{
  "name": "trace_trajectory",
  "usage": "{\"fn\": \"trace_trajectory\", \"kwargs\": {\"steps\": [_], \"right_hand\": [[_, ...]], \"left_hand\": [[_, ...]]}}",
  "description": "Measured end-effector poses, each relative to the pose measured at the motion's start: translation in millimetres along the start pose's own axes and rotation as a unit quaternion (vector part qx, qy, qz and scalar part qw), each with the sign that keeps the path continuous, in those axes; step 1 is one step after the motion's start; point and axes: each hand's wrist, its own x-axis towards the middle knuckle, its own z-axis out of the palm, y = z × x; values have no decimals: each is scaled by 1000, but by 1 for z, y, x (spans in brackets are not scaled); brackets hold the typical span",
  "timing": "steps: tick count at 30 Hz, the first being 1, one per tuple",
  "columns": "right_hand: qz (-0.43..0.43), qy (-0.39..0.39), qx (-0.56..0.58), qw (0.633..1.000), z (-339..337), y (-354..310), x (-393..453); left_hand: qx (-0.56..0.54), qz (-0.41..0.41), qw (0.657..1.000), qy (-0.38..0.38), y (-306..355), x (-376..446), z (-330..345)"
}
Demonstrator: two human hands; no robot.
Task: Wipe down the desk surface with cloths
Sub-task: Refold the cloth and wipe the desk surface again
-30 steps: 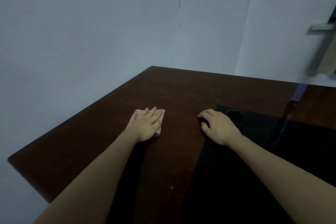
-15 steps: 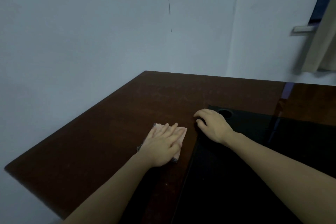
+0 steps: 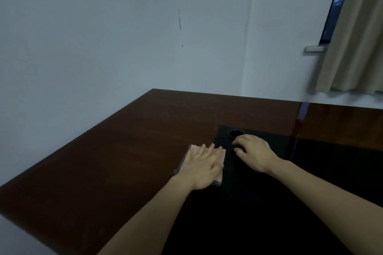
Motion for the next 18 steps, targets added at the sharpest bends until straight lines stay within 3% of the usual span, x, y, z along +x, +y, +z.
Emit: {"fn": "trace_trajectory", "kwargs": {"steps": [5,12,18], "right_hand": [[-25,-34,2,999,4,-32,-2],[-157,-85,-13,984,23,-96,-6],[-132,-153,-54,978,40,-101,6]], "left_hand": [[-69,-48,994,74,-32,-14,-18],[-122,-137,975,124,-84,-26,-13],[-85,-148,977,129,-86,-23,0]]}}
